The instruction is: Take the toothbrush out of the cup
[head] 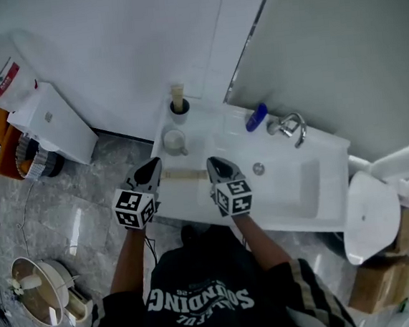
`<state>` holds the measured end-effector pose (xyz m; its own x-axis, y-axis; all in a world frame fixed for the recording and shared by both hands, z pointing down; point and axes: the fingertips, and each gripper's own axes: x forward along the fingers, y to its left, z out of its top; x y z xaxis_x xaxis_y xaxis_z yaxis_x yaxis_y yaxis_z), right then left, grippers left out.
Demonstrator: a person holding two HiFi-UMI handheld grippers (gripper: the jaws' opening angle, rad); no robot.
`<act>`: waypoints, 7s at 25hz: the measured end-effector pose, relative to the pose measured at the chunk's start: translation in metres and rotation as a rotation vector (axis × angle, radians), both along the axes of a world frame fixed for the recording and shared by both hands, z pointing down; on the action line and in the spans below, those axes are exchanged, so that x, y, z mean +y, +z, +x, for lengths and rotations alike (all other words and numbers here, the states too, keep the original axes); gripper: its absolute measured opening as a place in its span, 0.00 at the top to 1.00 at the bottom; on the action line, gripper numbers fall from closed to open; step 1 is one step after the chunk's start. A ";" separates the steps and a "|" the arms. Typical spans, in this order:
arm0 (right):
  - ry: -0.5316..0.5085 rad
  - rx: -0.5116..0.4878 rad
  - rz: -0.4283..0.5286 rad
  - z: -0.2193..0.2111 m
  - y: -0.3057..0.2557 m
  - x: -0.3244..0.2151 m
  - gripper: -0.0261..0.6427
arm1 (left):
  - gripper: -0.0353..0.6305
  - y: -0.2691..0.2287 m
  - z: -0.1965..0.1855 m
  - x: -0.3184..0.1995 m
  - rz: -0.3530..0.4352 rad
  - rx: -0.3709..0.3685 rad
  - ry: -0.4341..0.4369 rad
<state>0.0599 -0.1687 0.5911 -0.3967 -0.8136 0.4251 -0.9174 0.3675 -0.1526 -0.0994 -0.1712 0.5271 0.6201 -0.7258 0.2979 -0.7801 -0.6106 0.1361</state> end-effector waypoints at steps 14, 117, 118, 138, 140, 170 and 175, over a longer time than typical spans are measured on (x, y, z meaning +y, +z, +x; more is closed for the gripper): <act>0.012 0.034 0.144 0.022 -0.047 0.003 0.96 | 0.95 -0.011 0.040 -0.010 0.030 0.012 0.065; -0.138 -0.056 0.104 0.020 -0.097 -0.114 0.89 | 0.95 0.008 0.012 0.009 -0.027 -0.006 0.023; -0.136 -0.060 0.100 0.022 -0.093 -0.105 0.89 | 0.95 0.009 0.013 0.011 -0.028 -0.007 0.024; -0.304 -0.198 -0.064 -0.063 -0.034 -0.007 0.89 | 0.95 0.014 -0.009 0.011 -0.050 -0.006 -0.048; -0.306 -0.231 -0.097 -0.073 -0.025 -0.003 0.89 | 0.95 0.017 -0.012 0.012 -0.055 -0.006 -0.057; -0.143 0.085 -0.442 -0.040 0.126 -0.016 0.82 | 0.95 0.036 -0.031 0.004 -0.105 0.006 -0.120; -0.148 0.146 -0.456 -0.041 0.131 -0.017 0.70 | 0.95 0.038 -0.037 0.003 -0.112 0.005 -0.133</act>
<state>0.0191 -0.1855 0.7216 -0.4037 -0.4718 0.7839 -0.8843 0.4210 -0.2020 -0.1363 -0.1678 0.5651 0.5224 -0.7639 0.3789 -0.8522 -0.4829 0.2014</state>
